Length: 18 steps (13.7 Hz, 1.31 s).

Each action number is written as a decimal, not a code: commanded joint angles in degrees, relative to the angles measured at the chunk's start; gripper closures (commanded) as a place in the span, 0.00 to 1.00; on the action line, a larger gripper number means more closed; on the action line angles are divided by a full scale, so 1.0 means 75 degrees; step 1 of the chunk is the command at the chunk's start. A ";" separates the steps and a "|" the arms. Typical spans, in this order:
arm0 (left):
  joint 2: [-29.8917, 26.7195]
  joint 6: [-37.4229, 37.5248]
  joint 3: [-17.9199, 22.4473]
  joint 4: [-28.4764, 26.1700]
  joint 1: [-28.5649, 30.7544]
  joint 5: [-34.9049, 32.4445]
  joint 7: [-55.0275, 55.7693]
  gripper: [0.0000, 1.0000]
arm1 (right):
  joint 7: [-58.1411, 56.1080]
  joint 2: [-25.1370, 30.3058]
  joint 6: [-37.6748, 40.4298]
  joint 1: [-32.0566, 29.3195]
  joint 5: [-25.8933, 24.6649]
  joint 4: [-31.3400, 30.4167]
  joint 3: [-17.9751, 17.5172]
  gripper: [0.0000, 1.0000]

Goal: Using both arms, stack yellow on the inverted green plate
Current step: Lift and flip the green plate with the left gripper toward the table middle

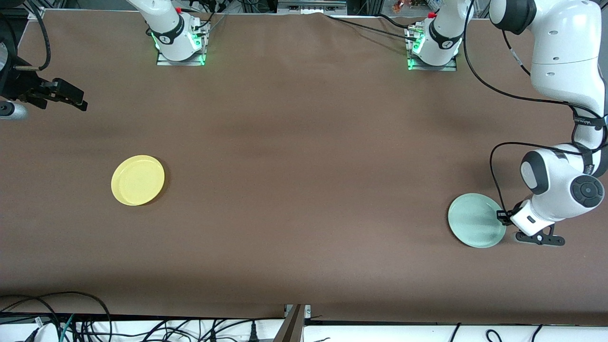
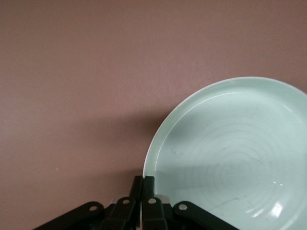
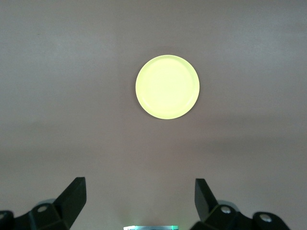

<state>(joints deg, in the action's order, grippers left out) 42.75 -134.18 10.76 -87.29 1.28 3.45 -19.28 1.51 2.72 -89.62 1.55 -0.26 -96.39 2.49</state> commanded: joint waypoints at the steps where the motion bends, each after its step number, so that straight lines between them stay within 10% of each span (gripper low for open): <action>1: -0.0706 0.0429 -0.0041 0.0154 -0.0368 -0.0656 -0.0184 1.00 | -0.0095 0.0095 0.0078 -0.0030 0.0023 -0.0027 -0.0027 0.00; 10: -0.1681 0.1212 0.0030 0.0831 -0.2734 -0.4053 0.0739 1.00 | -0.0095 0.0106 0.0137 -0.0030 0.0023 -0.0027 -0.0027 0.00; 18: -0.1073 0.3298 0.0053 0.1501 -0.5887 -0.6844 0.5048 1.00 | -0.0095 0.0095 0.0125 -0.0030 0.0023 -0.0027 -0.0039 0.00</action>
<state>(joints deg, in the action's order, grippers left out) 31.69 -112.59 9.74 -78.93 -38.49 -43.79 11.64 1.50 2.72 -89.25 1.56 -0.26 -96.39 2.45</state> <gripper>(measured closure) 0.969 0.000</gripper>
